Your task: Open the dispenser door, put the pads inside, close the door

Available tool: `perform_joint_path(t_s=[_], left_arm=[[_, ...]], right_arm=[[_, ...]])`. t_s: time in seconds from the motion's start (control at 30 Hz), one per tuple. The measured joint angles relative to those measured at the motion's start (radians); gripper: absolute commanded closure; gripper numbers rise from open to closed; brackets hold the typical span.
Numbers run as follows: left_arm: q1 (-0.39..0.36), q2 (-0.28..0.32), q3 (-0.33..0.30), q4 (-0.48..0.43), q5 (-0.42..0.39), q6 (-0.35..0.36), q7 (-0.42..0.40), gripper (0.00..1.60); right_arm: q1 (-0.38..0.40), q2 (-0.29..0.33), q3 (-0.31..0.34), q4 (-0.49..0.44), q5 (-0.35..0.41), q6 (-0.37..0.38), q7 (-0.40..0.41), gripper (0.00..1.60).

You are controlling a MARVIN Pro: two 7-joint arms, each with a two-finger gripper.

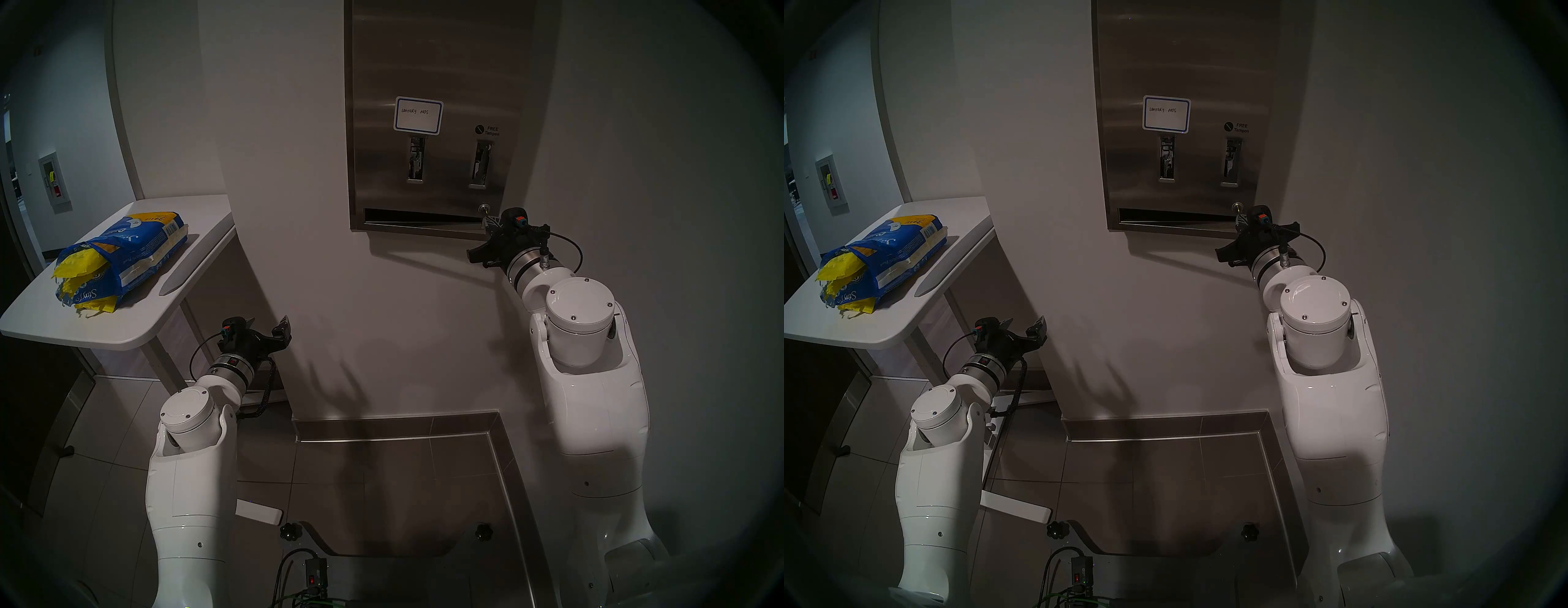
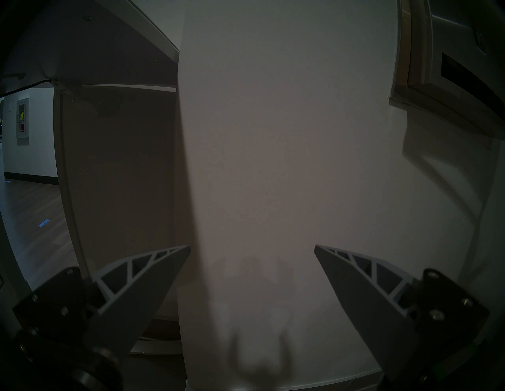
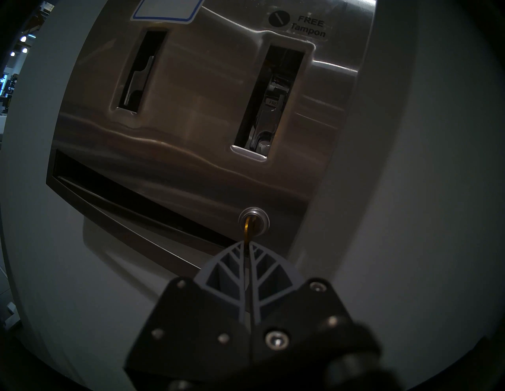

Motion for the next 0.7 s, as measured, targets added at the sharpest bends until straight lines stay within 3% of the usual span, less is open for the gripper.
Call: perform_joint_path(t_s=[0.23, 0.37, 0.4, 0.43, 0.47, 0.53, 0.63, 0.7], left_arm=[[0.0, 0.0, 0.0, 0.0, 0.0, 0.0, 0.0, 0.0], [0.0, 0.0, 0.0, 0.0, 0.0, 0.0, 0.0, 0.0], [0.0, 0.0, 0.0, 0.0, 0.0, 0.0, 0.0, 0.0], [0.0, 0.0, 0.0, 0.0, 0.0, 0.0, 0.0, 0.0], [0.0, 0.0, 0.0, 0.0, 0.0, 0.0, 0.0, 0.0], [0.0, 0.0, 0.0, 0.0, 0.0, 0.0, 0.0, 0.0], [0.0, 0.0, 0.0, 0.0, 0.0, 0.0, 0.0, 0.0], [0.0, 0.0, 0.0, 0.0, 0.0, 0.0, 0.0, 0.0]], right_arm=[[-0.001, 0.003, 0.012, -0.002, -0.01, 0.001, -0.013, 1.34], [-0.001, 0.005, 0.017, -0.003, -0.014, -0.002, -0.018, 0.87], [-0.001, 0.005, 0.017, -0.003, -0.015, -0.003, -0.018, 0.87], [-0.001, 0.005, 0.018, -0.003, -0.015, -0.003, -0.018, 0.76], [-0.002, 0.006, 0.019, -0.003, -0.015, -0.004, -0.019, 0.57], [-0.002, 0.007, 0.021, -0.002, -0.016, -0.005, -0.019, 0.55], [-0.002, 0.008, 0.025, 0.002, -0.016, -0.008, -0.02, 0.36], [-0.002, 0.009, 0.026, 0.004, -0.016, -0.009, -0.02, 0.36]])
